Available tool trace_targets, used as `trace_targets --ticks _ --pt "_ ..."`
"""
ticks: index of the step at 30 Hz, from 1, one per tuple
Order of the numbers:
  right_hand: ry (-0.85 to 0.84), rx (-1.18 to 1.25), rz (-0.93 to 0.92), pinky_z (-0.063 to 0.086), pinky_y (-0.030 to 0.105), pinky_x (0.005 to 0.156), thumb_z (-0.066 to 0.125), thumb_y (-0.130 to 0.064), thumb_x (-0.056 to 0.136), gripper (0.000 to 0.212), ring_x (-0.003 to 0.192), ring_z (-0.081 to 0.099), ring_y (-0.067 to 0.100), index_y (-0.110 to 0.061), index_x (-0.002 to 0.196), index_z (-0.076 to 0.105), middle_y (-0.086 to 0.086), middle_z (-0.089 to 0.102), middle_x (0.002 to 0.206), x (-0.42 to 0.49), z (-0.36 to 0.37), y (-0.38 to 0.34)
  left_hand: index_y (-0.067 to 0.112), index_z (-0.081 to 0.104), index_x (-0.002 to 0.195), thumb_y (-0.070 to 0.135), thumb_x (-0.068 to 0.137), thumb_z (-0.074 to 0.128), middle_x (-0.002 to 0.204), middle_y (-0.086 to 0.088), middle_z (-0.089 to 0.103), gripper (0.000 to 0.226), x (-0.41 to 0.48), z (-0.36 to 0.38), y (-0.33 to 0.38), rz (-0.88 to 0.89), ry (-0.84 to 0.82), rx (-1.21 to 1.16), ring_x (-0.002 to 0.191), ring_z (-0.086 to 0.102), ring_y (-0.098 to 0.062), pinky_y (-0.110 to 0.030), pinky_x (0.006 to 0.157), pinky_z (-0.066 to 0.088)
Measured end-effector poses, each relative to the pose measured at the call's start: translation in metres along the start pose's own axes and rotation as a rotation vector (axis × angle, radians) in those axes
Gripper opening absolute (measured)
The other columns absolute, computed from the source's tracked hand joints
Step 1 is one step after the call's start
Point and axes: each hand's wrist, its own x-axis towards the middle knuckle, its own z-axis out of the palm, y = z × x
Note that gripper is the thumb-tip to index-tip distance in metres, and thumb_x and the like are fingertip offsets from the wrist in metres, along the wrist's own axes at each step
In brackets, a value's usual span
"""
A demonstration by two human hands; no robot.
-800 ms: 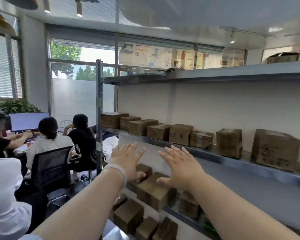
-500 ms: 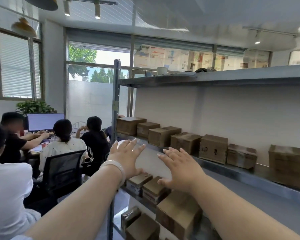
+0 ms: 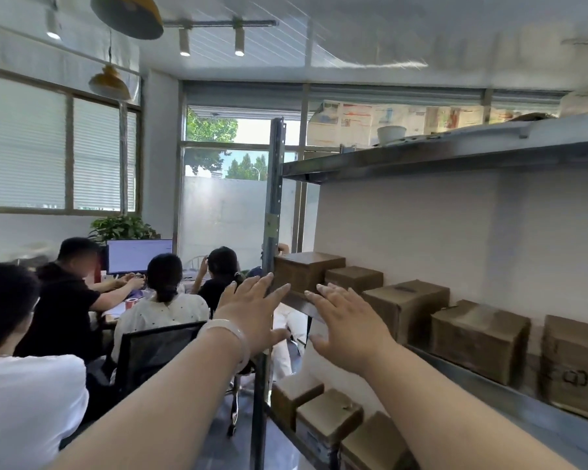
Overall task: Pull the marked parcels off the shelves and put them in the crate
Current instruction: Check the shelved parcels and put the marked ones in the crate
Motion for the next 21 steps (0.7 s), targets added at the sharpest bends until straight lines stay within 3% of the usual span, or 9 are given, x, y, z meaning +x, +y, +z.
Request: trace_targets --ticks 7,14,21 --pt "-0.071 0.208 0.171 0.017 0.034 0.117 0.051 -0.051 0.091 0.074 0.148 0.014 0.016 -0.033 0.153 0.016 -0.005 0.017 0.162 0.090 0.052 0.041 0.042 0.006 0.154 0.069 0.088 0.042 0.165 0.003 0.007 0.080 0.101 0.039 -0.029 -0.056 0.025 -0.123 0.151 0.008 -0.023 -0.044 0.120 0.014" --pt "-0.060 0.012 0.148 0.007 0.035 0.119 0.045 -0.053 0.094 0.071 0.149 0.011 0.017 -0.030 0.154 0.015 -0.002 0.015 0.162 0.136 0.100 0.044 0.039 0.018 0.154 0.064 0.091 0.045 0.164 0.000 0.014 0.073 0.183 0.088 -0.059 -0.081 0.067 -0.324 0.149 0.012 -0.027 -0.046 0.119 0.020" --pt "0.001 -0.085 0.439 0.012 0.039 0.120 0.039 -0.053 0.096 0.066 0.147 0.017 0.020 -0.021 0.153 0.023 0.003 0.024 0.160 0.196 0.117 0.051 0.033 0.028 0.151 0.061 0.093 0.042 0.160 -0.002 0.025 0.066 0.263 0.125 -0.084 -0.010 0.070 -0.520 0.146 0.018 -0.029 -0.046 0.114 0.024"
